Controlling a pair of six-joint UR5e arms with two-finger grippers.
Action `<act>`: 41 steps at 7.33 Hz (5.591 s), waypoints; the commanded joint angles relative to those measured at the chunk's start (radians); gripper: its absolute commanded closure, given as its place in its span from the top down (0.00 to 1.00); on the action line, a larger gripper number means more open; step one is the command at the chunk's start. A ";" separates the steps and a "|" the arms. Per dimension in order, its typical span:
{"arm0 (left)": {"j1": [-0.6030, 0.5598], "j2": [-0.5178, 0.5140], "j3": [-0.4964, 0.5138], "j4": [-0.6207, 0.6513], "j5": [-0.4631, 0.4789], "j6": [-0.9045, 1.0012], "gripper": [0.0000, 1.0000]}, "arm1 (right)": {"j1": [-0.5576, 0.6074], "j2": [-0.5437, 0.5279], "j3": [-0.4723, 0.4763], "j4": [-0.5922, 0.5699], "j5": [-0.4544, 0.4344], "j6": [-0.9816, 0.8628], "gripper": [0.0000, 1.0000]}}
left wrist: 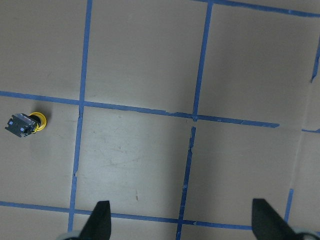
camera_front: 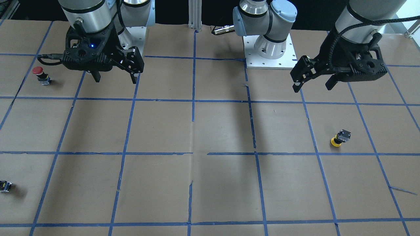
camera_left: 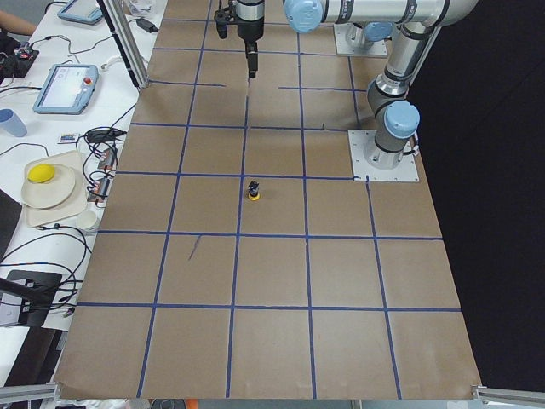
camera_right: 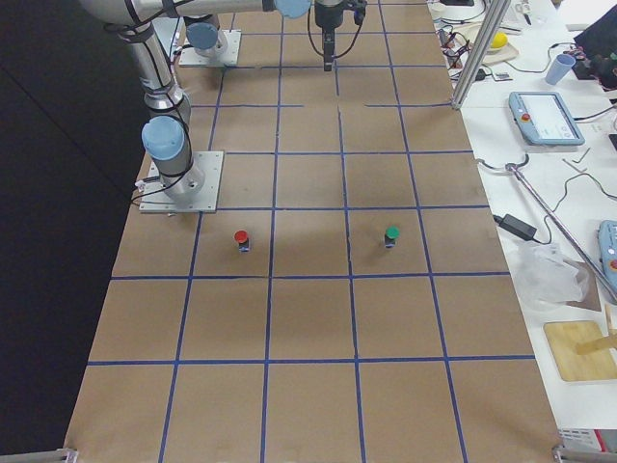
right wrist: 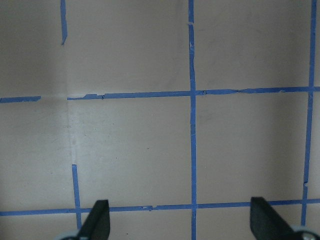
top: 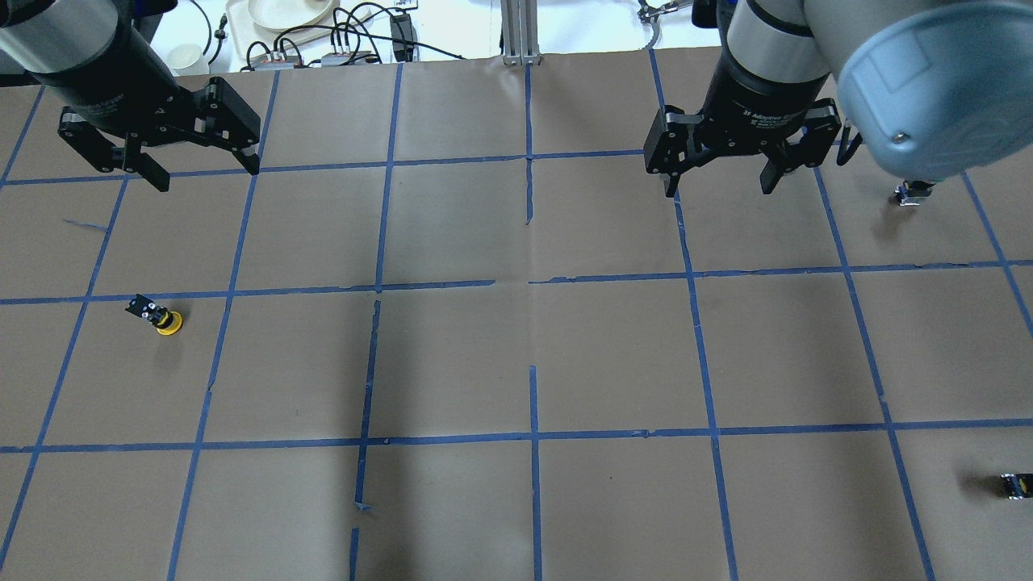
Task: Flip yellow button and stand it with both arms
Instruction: 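Move the left gripper down over the yellow button lying on its side, then close the left gripper on the yellow button's body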
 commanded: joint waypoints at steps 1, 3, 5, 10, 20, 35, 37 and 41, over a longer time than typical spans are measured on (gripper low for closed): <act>-0.001 -0.001 -0.011 0.011 -0.001 0.012 1.00 | 0.001 -0.001 0.002 0.000 0.000 0.001 1.00; 0.023 0.012 -0.034 -0.020 0.080 0.023 1.00 | 0.001 -0.004 0.002 0.002 0.001 0.002 1.00; 0.106 -0.013 -0.053 -0.015 0.151 0.111 1.00 | 0.001 -0.004 0.002 0.003 0.003 0.002 1.00; 0.402 -0.170 -0.148 0.219 0.148 0.599 1.00 | -0.001 -0.005 0.005 0.008 0.000 0.001 1.00; 0.505 -0.267 -0.418 0.602 -0.004 1.116 1.00 | 0.004 -0.005 0.009 0.008 0.000 0.005 1.00; 0.464 -0.306 -0.445 0.722 0.007 0.886 0.69 | 0.001 -0.005 0.009 0.003 -0.011 -0.001 1.00; 0.462 -0.294 -0.442 0.707 0.011 0.891 0.11 | 0.006 -0.004 0.009 0.003 -0.011 0.001 1.00; 0.417 -0.254 -0.386 0.626 0.004 0.876 0.05 | 0.006 -0.005 0.009 0.002 -0.009 0.001 1.00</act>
